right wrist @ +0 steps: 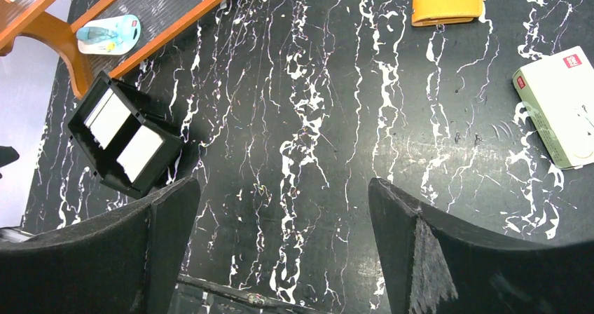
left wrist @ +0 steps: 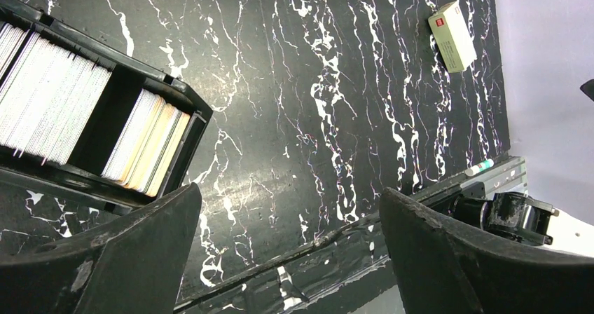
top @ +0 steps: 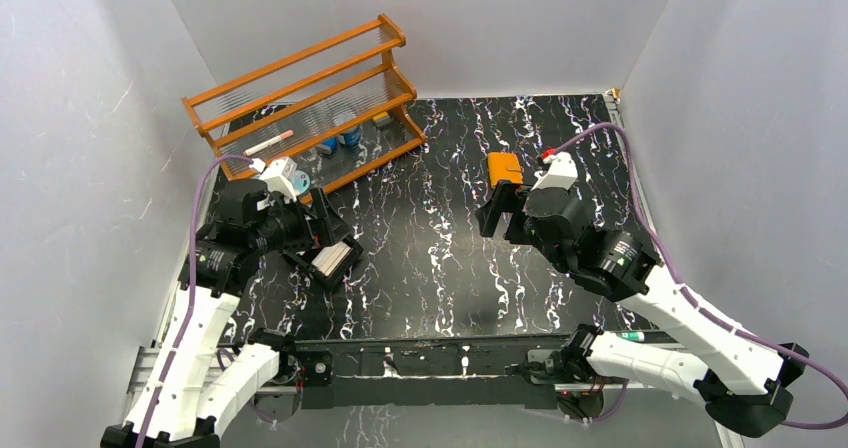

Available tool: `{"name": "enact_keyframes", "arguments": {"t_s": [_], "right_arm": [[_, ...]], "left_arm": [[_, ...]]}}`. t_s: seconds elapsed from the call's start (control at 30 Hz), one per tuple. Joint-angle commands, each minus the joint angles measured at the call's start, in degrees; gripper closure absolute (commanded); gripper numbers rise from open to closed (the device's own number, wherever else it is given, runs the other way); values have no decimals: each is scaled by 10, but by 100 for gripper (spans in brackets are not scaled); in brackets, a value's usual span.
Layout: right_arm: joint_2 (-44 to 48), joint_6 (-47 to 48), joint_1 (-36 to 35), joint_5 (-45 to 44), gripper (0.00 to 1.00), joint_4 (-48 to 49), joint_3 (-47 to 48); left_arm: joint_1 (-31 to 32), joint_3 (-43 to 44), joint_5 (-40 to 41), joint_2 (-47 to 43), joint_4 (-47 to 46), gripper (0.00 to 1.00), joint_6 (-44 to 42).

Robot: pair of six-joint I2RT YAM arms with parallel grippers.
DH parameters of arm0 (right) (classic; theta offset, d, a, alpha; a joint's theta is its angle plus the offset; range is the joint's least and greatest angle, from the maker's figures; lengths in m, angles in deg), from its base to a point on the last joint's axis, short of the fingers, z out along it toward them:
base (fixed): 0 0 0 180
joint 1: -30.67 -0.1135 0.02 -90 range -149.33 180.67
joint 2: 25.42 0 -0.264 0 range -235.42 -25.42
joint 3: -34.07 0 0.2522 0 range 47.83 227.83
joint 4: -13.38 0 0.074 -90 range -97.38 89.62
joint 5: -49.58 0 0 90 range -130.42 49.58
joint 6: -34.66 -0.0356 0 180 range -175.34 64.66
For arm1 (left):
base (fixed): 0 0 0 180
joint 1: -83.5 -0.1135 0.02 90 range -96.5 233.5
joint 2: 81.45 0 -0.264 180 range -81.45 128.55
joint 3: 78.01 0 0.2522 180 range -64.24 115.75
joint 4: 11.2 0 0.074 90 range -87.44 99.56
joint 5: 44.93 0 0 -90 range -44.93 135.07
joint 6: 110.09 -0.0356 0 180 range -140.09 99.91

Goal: Put the credit cards into the card holder
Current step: Move the card holder to the center of the board.

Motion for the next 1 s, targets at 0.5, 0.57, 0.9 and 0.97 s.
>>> {"name": "enact_keyframes", "arguments": {"t_s": [0.5, 0.57, 0.9, 0.97], "right_arm": [[23, 0, -4, 8, 2, 47, -9], [29, 2, -4, 12, 2, 56, -16], [53, 30, -4, 19, 2, 64, -20], [62, 37, -4, 20, 2, 65, -20]], "left_arm": [[-4, 55, 184, 81, 97, 1, 44], [-4, 87, 196, 101, 108, 2, -4], [-4, 142, 239, 146, 62, 20, -260], [-4, 105, 240, 130, 29, 26, -313]]}}
